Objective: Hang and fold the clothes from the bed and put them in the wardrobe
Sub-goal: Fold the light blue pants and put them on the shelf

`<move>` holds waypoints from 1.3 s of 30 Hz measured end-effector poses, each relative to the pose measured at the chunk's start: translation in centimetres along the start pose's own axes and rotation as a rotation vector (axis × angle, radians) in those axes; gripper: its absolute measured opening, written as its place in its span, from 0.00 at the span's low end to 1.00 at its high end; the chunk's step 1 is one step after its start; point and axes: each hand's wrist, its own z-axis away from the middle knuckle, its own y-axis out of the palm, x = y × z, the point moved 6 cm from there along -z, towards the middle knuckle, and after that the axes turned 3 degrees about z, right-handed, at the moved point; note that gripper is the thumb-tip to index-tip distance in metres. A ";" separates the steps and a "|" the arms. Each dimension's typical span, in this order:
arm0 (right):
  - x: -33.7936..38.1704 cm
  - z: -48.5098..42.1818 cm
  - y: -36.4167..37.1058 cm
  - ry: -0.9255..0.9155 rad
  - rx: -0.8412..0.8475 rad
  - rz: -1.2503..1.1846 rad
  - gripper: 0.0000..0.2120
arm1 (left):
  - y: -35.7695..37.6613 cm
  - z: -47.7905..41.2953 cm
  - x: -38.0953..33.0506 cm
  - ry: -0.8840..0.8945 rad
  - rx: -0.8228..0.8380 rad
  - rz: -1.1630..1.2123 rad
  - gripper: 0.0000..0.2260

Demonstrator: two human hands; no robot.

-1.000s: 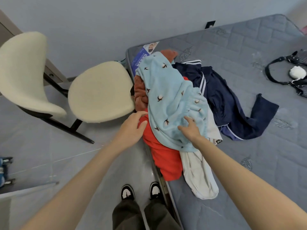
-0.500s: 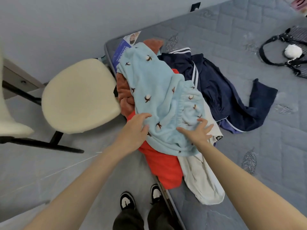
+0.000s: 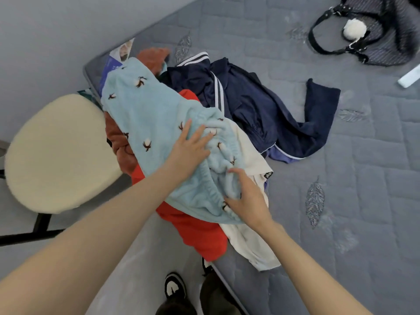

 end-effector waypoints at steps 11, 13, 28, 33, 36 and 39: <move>4.0 0.3 -3.7 -0.110 0.190 0.574 0.08 | 0.3 6.3 5.0 -0.414 0.255 0.137 0.14; 6.3 0.2 -4.9 -0.113 0.069 0.565 0.08 | 0.3 9.6 5.8 -0.511 0.271 0.206 0.11; 26.1 12.1 3.6 -0.579 0.140 0.360 0.16 | -1.9 42.1 4.1 -1.361 0.172 0.717 0.32; 30.0 19.6 7.2 -0.729 0.203 0.303 0.15 | -4.0 51.1 -1.8 -1.481 0.143 0.781 0.31; 31.4 24.2 8.7 -0.766 0.243 0.244 0.17 | -5.5 54.8 -5.6 -1.525 0.112 0.780 0.32; 32.9 28.9 9.4 -0.822 0.283 0.124 0.17 | -7.4 59.0 -8.5 -1.589 0.077 0.777 0.35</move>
